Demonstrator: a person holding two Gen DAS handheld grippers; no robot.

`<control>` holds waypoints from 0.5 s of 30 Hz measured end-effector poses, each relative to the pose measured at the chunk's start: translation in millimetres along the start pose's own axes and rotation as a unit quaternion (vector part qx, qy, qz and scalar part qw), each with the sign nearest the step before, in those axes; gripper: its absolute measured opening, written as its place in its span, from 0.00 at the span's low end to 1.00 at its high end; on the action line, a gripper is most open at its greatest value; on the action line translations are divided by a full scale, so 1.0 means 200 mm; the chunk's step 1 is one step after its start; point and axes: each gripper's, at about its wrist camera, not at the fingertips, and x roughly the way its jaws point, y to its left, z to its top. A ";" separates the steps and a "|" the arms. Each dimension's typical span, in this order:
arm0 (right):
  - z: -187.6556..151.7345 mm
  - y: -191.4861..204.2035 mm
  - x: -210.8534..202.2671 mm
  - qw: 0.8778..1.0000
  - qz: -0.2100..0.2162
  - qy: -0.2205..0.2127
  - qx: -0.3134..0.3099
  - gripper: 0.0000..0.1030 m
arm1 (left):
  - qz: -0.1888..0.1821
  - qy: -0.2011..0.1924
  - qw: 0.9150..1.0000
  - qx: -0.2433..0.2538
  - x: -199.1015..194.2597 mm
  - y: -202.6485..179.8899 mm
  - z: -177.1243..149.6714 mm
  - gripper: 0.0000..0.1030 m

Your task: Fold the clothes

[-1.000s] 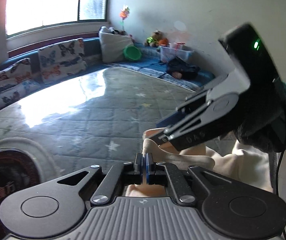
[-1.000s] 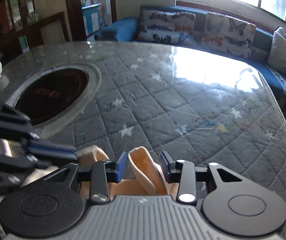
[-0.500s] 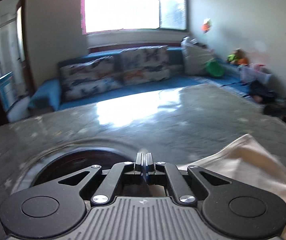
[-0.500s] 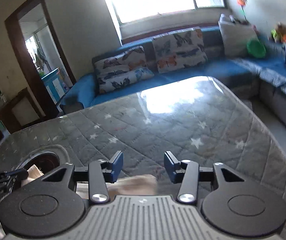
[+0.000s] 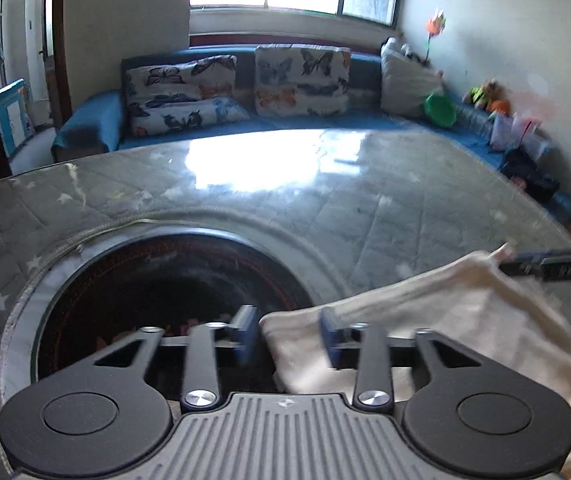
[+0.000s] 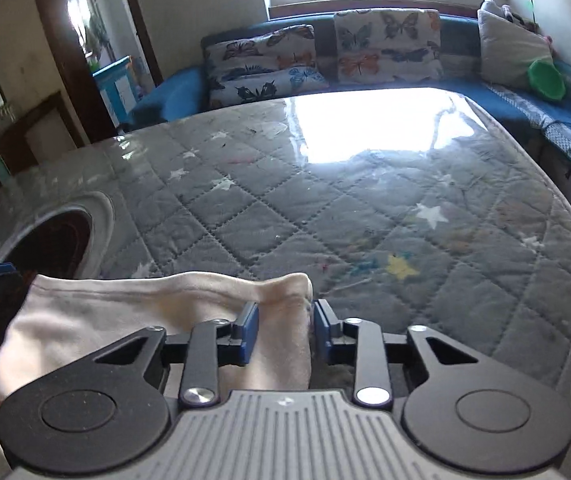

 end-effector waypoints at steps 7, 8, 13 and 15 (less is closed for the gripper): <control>0.03 0.05 0.02 0.999 -0.016 -0.010 -0.028 0.05 | 0.014 0.009 1.000 0.023 0.08 -0.04 -0.04 0.06; 0.04 0.06 0.03 0.999 -0.020 -0.014 -0.033 0.05 | 0.019 0.005 0.999 0.030 0.09 -0.04 -0.05 0.04; 0.12 0.09 0.05 0.997 -0.043 -0.045 -0.037 0.05 | 0.067 -0.026 0.996 0.059 0.13 -0.01 0.02 0.03; 0.17 0.10 0.09 0.997 -0.051 -0.052 -0.036 0.05 | 0.078 -0.034 0.994 0.075 0.16 -0.01 0.06 0.04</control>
